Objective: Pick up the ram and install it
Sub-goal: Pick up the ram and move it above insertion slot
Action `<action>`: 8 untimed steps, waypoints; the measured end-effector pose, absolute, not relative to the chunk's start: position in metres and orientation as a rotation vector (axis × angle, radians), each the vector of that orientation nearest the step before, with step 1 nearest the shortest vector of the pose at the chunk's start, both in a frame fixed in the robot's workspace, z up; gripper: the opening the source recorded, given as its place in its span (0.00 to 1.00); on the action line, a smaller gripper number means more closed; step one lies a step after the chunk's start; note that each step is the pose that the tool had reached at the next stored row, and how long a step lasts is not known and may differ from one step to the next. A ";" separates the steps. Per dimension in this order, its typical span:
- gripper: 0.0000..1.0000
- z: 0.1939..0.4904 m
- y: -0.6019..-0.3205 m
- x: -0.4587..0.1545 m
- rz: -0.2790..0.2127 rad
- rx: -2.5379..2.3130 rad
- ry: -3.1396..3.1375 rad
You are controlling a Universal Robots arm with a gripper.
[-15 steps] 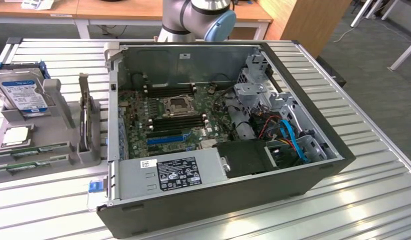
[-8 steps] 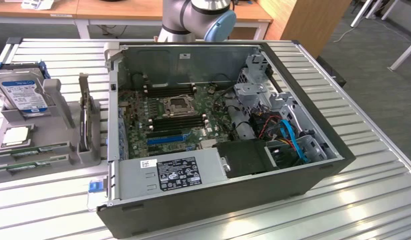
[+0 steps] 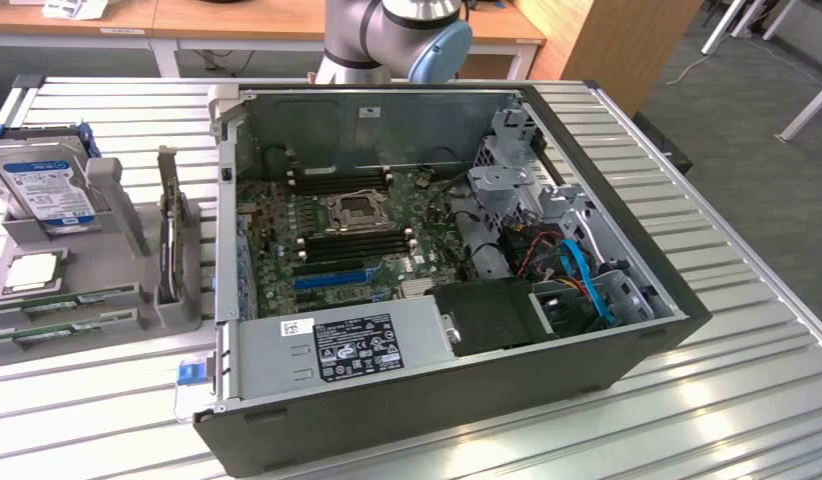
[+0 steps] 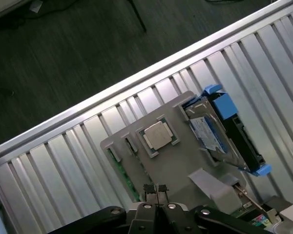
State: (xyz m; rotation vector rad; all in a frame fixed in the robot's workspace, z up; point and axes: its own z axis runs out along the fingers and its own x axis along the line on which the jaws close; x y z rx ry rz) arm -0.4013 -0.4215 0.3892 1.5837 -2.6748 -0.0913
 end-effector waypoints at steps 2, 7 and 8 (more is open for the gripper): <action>0.10 0.389 -0.421 -0.401 -0.089 1.622 -2.650; 0.10 0.389 -0.421 -0.401 -0.083 1.717 -2.585; 0.10 0.389 -0.421 -0.401 -0.081 1.735 -2.572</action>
